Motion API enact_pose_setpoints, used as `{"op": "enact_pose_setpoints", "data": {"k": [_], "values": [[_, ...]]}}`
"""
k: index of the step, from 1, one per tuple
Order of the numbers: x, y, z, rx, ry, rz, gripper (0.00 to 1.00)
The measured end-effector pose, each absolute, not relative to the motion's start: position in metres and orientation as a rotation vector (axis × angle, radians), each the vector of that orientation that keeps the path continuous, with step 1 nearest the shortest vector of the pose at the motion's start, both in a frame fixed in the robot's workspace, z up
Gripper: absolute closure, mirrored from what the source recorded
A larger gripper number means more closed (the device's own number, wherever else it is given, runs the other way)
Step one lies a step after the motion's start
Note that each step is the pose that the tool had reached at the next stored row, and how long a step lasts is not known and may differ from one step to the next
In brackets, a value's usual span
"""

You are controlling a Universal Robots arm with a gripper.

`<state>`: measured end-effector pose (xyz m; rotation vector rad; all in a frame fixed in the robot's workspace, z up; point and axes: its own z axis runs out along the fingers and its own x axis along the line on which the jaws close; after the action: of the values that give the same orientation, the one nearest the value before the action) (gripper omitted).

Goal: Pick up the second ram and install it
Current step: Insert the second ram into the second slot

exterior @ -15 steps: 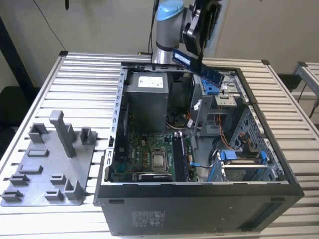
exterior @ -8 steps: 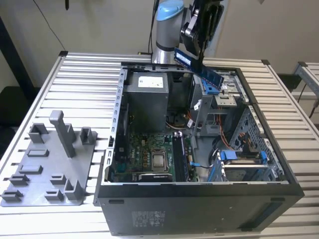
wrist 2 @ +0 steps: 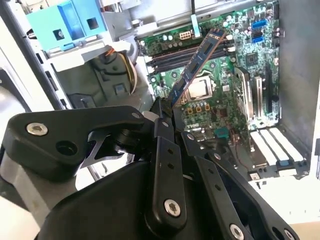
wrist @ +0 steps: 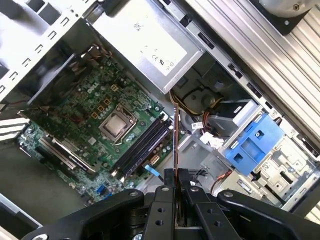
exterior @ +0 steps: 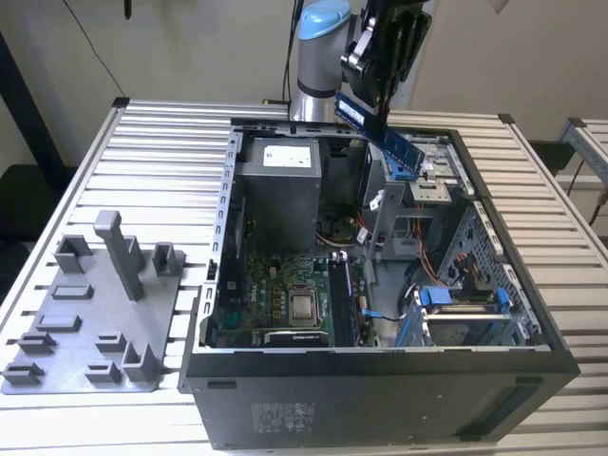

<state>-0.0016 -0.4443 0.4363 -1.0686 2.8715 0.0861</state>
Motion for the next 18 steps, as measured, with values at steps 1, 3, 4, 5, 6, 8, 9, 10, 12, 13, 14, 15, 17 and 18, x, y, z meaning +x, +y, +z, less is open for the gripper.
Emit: {"op": "enact_pose_setpoints", "data": {"k": [1,3,4,5,6,8,9,10,12,13,14,15,17,18], "values": [[-0.0015,-0.4443,0.4362,-1.056,2.880,0.088,0.86],[-0.0015,-0.4443,0.4360,-1.034,2.896,0.092,0.86],[-0.0016,-0.4443,0.4359,-1.020,2.905,0.094,0.86],[-0.0016,-0.4443,0.4358,-1.005,2.912,0.094,0.86],[-0.0016,-0.4443,0.4357,-0.985,2.919,0.094,0.86],[-0.0015,-0.4443,0.4353,-0.936,2.934,0.093,0.86],[-0.0015,-0.4443,0.4352,-0.912,2.941,0.092,0.86],[-0.0015,-0.4443,0.4350,-0.889,2.948,0.091,0.86],[-0.0015,-0.4443,0.4348,-0.844,2.960,0.089,0.86],[-0.0015,-0.4443,0.4346,-0.823,2.966,0.089,0.86],[-0.0015,-0.4443,0.4345,-0.800,2.971,0.088,0.86],[-0.0015,-0.4443,0.4343,-0.777,2.977,0.087,0.86],[-0.0015,-0.4443,0.4341,-0.727,2.989,0.086,0.86],[-0.0015,-0.4443,0.4339,-0.701,2.995,0.085,0.86]]}}
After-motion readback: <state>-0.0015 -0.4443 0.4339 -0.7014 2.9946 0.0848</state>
